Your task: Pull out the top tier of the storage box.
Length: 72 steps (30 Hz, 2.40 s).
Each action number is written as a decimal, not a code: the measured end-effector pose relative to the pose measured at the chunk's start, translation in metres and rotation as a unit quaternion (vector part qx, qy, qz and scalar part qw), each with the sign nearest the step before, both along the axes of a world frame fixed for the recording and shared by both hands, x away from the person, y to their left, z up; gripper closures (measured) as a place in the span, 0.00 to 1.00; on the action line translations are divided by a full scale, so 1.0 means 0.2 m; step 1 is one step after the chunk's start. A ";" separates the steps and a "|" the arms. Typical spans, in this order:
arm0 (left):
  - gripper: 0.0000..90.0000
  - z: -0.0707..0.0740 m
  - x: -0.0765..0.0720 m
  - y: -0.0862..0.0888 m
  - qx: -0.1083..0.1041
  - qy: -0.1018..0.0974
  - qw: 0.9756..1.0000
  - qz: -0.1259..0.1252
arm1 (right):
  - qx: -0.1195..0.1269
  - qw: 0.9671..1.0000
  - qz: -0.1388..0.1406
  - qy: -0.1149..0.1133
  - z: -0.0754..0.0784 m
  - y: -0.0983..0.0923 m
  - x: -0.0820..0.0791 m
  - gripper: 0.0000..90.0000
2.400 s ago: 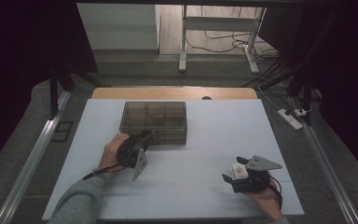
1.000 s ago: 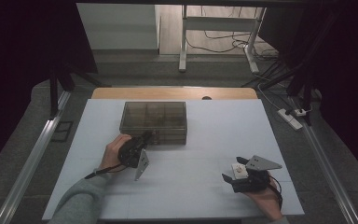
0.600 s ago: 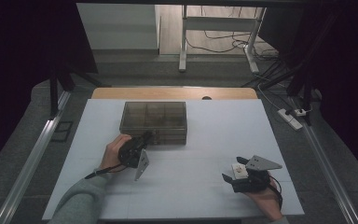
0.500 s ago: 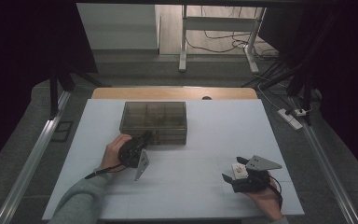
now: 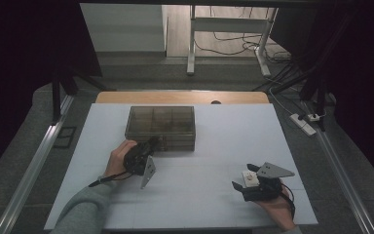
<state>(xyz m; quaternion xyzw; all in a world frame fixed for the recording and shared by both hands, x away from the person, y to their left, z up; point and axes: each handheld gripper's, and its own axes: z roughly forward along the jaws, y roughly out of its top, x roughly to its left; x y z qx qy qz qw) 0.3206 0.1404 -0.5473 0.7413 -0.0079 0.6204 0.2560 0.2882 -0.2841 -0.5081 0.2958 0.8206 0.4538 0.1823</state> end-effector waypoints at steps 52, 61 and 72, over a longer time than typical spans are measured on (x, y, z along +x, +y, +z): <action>0.87 -0.02 0.00 -0.02 0.018 -0.026 0.999 0.012 | -0.001 1.000 -0.001 -0.001 0.00 0.00 0.00 0.13; 0.88 -0.02 0.00 -0.02 0.020 -0.028 0.999 0.013 | -0.001 1.000 0.000 -0.001 0.00 0.00 0.00 0.13; 0.88 -0.02 -0.01 -0.02 0.017 -0.030 0.999 0.015 | 0.000 1.000 0.000 -0.001 0.00 0.00 0.00 0.13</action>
